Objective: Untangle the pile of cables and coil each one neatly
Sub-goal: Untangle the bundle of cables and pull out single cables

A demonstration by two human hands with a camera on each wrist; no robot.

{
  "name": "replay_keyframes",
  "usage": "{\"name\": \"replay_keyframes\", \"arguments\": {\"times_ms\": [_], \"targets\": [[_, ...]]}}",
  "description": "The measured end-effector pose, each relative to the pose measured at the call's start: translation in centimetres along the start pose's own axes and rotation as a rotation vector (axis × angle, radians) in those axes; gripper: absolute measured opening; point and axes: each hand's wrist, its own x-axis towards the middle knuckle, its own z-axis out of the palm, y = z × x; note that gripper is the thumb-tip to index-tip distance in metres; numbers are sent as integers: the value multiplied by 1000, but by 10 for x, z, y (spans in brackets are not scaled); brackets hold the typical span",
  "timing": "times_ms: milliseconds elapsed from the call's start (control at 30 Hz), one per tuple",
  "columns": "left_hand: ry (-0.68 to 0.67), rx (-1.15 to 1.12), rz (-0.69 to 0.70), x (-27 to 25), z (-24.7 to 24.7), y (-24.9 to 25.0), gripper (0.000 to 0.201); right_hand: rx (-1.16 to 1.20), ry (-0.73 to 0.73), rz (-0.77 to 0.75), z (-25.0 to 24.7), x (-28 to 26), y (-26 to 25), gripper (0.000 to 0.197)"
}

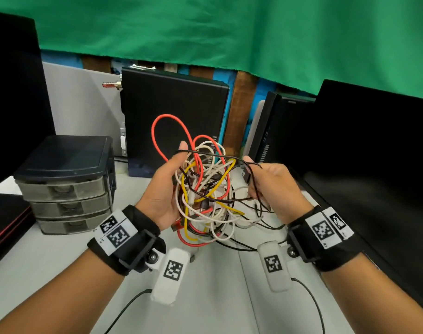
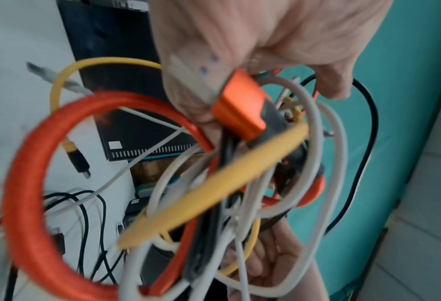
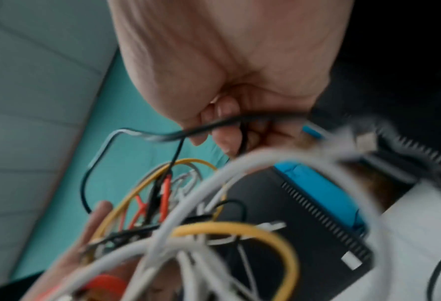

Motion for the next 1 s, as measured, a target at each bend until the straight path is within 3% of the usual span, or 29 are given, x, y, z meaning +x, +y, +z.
{"name": "replay_keyframes", "arguments": {"times_ms": [200,367,433,567,700,767,800,867,933,1000], "targets": [[-12,25,37,2,0,-6,42,-150,24,-69,-13,4,9,48],[-22,-79,45,4,-2,-1,52,500,-80,115,-8,-10,5,50],[-3,-91,42,5,-8,1,55,589,-119,107,-4,-15,0,52],[-16,-71,14,6,-9,2,51,385,-113,38,-5,-10,-8,56],[1,-58,4,8,-9,2,45,-143,59,-266,-22,5,-7,61],[13,-55,9,8,-9,3,48,-185,148,-346,-30,9,-7,57],[13,-50,9,8,-8,4,50,-126,203,-336,-30,11,-5,53],[26,-43,5,7,-6,4,52,256,210,-128,-23,9,-4,39],[60,-58,0,6,-10,4,55,638,38,96,-14,1,-7,50],[94,-82,-20,8,-16,6,62,715,-136,142,-9,-5,-6,66]]}}
